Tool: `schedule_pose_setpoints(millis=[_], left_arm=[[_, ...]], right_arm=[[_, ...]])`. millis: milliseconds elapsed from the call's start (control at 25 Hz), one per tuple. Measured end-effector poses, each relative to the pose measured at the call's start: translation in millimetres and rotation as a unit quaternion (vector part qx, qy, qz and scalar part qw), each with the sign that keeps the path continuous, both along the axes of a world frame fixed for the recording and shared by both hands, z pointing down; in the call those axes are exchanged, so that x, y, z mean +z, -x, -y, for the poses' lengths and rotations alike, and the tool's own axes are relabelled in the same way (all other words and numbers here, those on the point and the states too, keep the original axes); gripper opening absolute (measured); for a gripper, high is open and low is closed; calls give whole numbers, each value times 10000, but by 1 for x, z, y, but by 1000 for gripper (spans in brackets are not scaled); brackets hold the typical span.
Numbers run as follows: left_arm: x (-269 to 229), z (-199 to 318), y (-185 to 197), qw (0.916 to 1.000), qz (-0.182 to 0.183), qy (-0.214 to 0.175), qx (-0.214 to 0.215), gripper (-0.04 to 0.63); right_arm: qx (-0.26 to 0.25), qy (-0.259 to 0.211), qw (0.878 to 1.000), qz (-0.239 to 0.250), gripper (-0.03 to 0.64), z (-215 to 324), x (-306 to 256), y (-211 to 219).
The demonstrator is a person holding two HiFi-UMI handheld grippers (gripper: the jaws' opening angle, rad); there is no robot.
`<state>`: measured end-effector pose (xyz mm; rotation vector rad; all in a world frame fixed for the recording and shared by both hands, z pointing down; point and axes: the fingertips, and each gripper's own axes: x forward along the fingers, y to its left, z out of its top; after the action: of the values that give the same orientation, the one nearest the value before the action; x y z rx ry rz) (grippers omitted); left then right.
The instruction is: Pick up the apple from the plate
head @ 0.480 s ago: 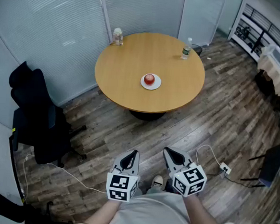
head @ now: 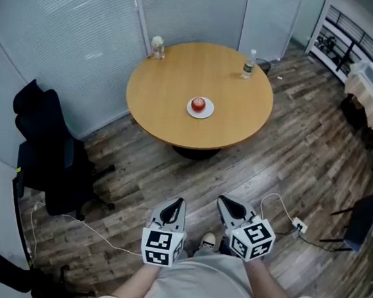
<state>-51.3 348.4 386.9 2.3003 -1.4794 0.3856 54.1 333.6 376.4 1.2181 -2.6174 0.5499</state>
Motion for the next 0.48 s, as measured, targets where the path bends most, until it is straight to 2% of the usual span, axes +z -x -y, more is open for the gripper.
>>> schedule_pose_setpoints(millis=[280, 480], left_arm=[[0, 11, -9, 9998, 8, 17, -186, 3], [2, 24, -18, 9989, -14, 0, -467, 3]], right_arm=[[-49, -88, 9995, 290, 32, 11, -7, -17], [-137, -111, 9996, 234, 32, 21, -2, -40]])
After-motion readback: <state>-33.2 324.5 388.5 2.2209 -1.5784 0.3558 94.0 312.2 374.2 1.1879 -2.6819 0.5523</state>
